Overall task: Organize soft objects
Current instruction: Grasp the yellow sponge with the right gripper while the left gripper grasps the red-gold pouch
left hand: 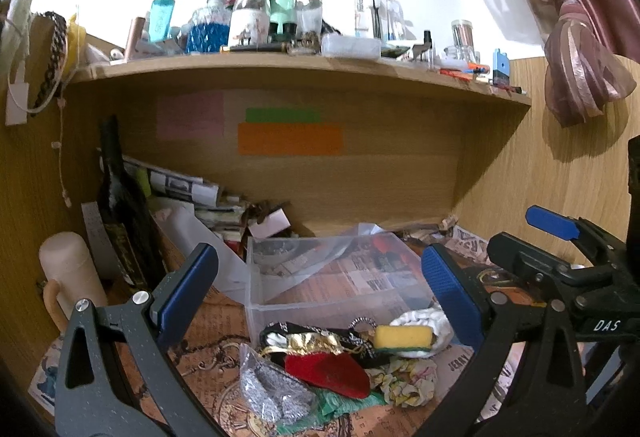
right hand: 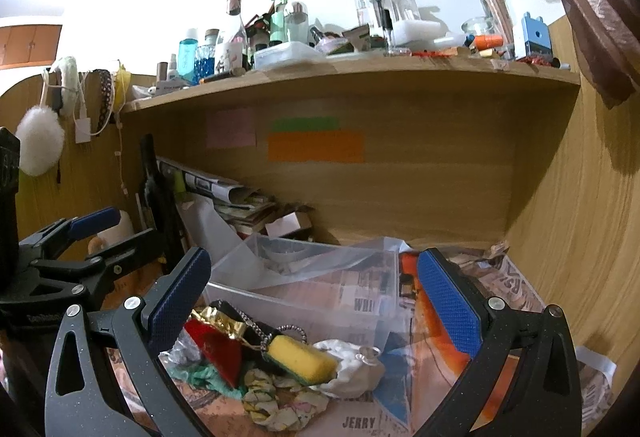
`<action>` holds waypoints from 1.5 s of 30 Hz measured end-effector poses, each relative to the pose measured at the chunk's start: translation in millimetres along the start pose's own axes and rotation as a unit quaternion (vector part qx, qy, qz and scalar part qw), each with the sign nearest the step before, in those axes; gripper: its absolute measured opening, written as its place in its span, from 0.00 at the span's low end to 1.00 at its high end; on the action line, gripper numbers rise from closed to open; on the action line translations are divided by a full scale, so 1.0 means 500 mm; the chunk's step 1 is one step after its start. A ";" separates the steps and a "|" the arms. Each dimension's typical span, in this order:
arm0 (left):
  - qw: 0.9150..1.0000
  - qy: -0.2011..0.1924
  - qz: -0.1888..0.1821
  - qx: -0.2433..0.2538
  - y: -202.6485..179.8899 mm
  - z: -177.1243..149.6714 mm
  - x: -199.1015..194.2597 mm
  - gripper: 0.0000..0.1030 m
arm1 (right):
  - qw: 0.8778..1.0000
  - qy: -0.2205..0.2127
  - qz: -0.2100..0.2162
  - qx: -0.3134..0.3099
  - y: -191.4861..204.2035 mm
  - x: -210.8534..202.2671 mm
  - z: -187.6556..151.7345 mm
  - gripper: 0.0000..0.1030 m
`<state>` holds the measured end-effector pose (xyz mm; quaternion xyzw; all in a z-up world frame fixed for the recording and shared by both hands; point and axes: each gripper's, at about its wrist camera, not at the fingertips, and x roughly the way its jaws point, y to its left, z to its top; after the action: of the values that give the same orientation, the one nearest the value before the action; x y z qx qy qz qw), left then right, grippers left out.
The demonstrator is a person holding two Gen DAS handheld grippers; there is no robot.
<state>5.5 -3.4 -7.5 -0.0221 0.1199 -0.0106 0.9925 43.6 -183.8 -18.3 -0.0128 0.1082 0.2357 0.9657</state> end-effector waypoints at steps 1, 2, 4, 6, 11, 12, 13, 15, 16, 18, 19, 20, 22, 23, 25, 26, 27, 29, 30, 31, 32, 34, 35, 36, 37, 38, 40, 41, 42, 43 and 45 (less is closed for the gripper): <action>1.000 0.008 -0.004 -0.002 0.003 -0.004 0.005 1.00 | 1.000 0.004 0.000 0.000 -0.001 0.003 -0.003 1.00; 1.000 0.016 -0.008 -0.003 0.006 -0.009 0.010 1.00 | 1.000 0.009 0.000 0.000 -0.004 0.007 -0.008 1.00; 0.999 0.032 -0.011 -0.005 0.010 -0.022 0.022 1.00 | 1.000 0.024 0.002 0.000 -0.009 0.016 -0.019 1.00; 0.999 0.049 -0.010 -0.004 0.011 -0.038 0.035 0.97 | 0.999 0.040 0.003 0.001 -0.014 0.027 -0.033 1.00; 0.994 0.107 -0.021 -0.013 0.018 -0.083 0.074 0.83 | 0.997 0.081 0.007 0.002 -0.024 0.050 -0.068 0.96; 0.993 0.114 -0.021 -0.015 0.020 -0.090 0.080 0.81 | 0.996 0.089 0.009 0.002 -0.024 0.054 -0.076 0.93; 0.992 0.122 -0.021 -0.018 0.022 -0.099 0.087 0.79 | 0.995 0.097 0.011 0.002 -0.025 0.059 -0.082 0.92; 0.990 0.138 -0.024 -0.026 0.026 -0.115 0.098 0.76 | 0.994 0.112 0.016 0.003 -0.027 0.068 -0.093 0.85; 0.988 0.147 -0.026 -0.031 0.028 -0.123 0.105 0.73 | 0.993 0.119 0.020 0.004 -0.027 0.073 -0.099 0.83; 0.986 0.160 -0.029 -0.038 0.031 -0.135 0.117 0.68 | 0.991 0.129 0.028 0.004 -0.024 0.084 -0.108 0.77; 0.985 0.167 -0.031 -0.041 0.032 -0.141 0.123 0.66 | 0.990 0.135 0.033 0.005 -0.024 0.089 -0.113 0.75; 0.984 0.171 -0.032 -0.042 0.032 -0.146 0.126 0.66 | 0.990 0.139 0.038 0.005 -0.022 0.094 -0.117 0.71; 0.982 0.179 -0.032 -0.043 0.029 -0.156 0.136 0.65 | 0.988 0.148 0.048 0.006 -0.019 0.104 -0.123 0.67; 0.982 0.182 -0.033 -0.043 0.029 -0.159 0.139 0.65 | 0.987 0.151 0.052 0.006 -0.017 0.108 -0.126 0.64; 0.980 0.189 -0.033 -0.043 0.027 -0.166 0.149 0.65 | 0.986 0.158 0.059 0.006 -0.014 0.117 -0.131 0.60; 0.980 0.193 -0.032 -0.045 0.029 -0.169 0.154 0.65 | 0.985 0.162 0.063 0.006 -0.012 0.123 -0.135 0.58; 0.979 0.197 -0.032 -0.047 0.032 -0.171 0.160 0.65 | 0.984 0.167 0.067 0.007 -0.012 0.129 -0.138 0.56; 0.977 0.206 -0.028 -0.053 0.037 -0.181 0.172 0.65 | 0.982 0.178 0.070 0.007 -0.009 0.143 -0.144 0.55; 0.976 0.209 -0.027 -0.054 0.038 -0.183 0.175 0.65 | 0.980 0.184 0.071 0.007 -0.008 0.150 -0.148 0.55; 0.976 0.211 -0.026 -0.055 0.040 -0.187 0.179 0.64 | 0.979 0.190 0.071 0.006 -0.006 0.156 -0.151 0.55; 0.975 0.212 -0.027 -0.055 0.041 -0.190 0.182 0.63 | 0.978 0.198 0.069 0.004 -0.006 0.163 -0.156 0.55; 0.975 0.212 -0.030 -0.055 0.041 -0.192 0.186 0.55 | 0.976 0.207 0.065 0.000 -0.005 0.172 -0.165 0.52; 0.975 0.213 -0.034 -0.056 0.041 -0.194 0.188 0.52 | 0.976 0.210 0.064 -0.002 -0.004 0.176 -0.167 0.47; 0.974 0.215 -0.038 -0.057 0.041 -0.195 0.189 0.46 | 0.975 0.212 0.062 -0.002 -0.004 0.178 -0.168 0.43; 0.974 0.217 -0.040 -0.057 0.041 -0.196 0.191 0.42 | 0.975 0.213 0.064 0.000 -0.005 0.179 -0.168 0.42; 0.974 0.215 -0.039 -0.056 0.042 -0.197 0.192 0.42 | 0.975 0.211 0.064 0.002 -0.007 0.178 -0.166 0.41; 0.975 0.212 -0.040 -0.056 0.041 -0.196 0.190 0.37 | 0.976 0.208 0.062 0.001 -0.009 0.177 -0.165 0.38; 0.975 0.211 -0.041 -0.056 0.042 -0.195 0.190 0.36 | 0.976 0.208 0.062 0.000 -0.008 0.177 -0.165 0.36; 0.975 0.210 -0.042 -0.056 0.043 -0.193 0.188 0.33 | 0.976 0.207 0.062 -0.001 -0.008 0.176 -0.164 0.36; 0.976 0.208 -0.044 -0.057 0.044 -0.190 0.185 0.30 | 0.977 0.205 0.062 -0.002 -0.007 0.175 -0.164 0.35; 0.976 0.203 -0.047 -0.059 0.045 -0.184 0.179 0.26 | 0.978 0.200 0.064 -0.001 -0.008 0.172 -0.159 0.34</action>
<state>70.9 13.1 -119.0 -0.0832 0.3179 -0.0547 0.9429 103.5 -154.4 -114.6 -0.0542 0.2997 0.2896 0.9074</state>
